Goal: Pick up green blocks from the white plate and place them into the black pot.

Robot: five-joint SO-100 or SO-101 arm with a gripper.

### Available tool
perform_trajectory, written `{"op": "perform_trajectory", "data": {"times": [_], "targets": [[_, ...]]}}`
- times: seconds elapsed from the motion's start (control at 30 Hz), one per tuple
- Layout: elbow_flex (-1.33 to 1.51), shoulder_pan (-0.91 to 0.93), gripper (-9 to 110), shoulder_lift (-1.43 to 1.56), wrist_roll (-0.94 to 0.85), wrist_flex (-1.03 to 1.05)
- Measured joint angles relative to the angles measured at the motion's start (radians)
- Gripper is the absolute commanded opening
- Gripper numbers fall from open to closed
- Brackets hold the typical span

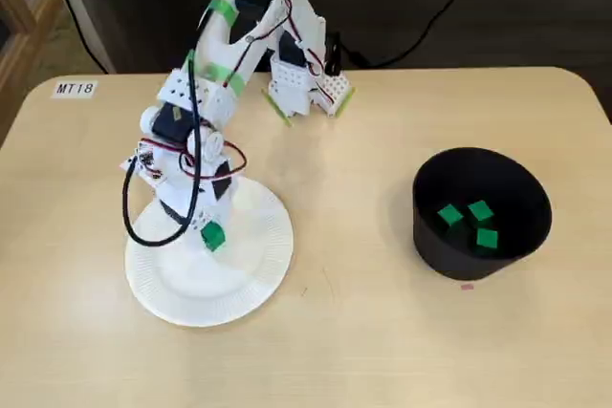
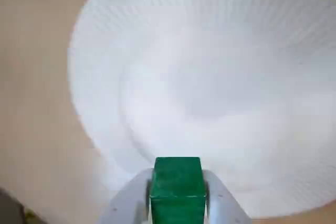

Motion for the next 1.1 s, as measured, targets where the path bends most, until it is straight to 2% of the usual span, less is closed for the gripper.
{"op": "perform_trajectory", "data": {"times": [0.17,0.27,0.4,0.53,0.6,0.8,1.1], "targets": [[-0.002,-0.120,-2,0.334,-0.041,-0.035],[0.071,-0.272,-2,0.499,-0.069,-0.112],[0.284,-0.554,-2,0.664,-0.074,-0.328],[0.423,-0.828,-2,0.675,-0.152,-0.534],[0.512,-0.910,-2,0.698,-0.172,-0.644],[0.785,-0.991,-2,0.746,-0.184,-0.917],[1.011,-1.048,-2,0.796,-0.213,-1.051]]}}
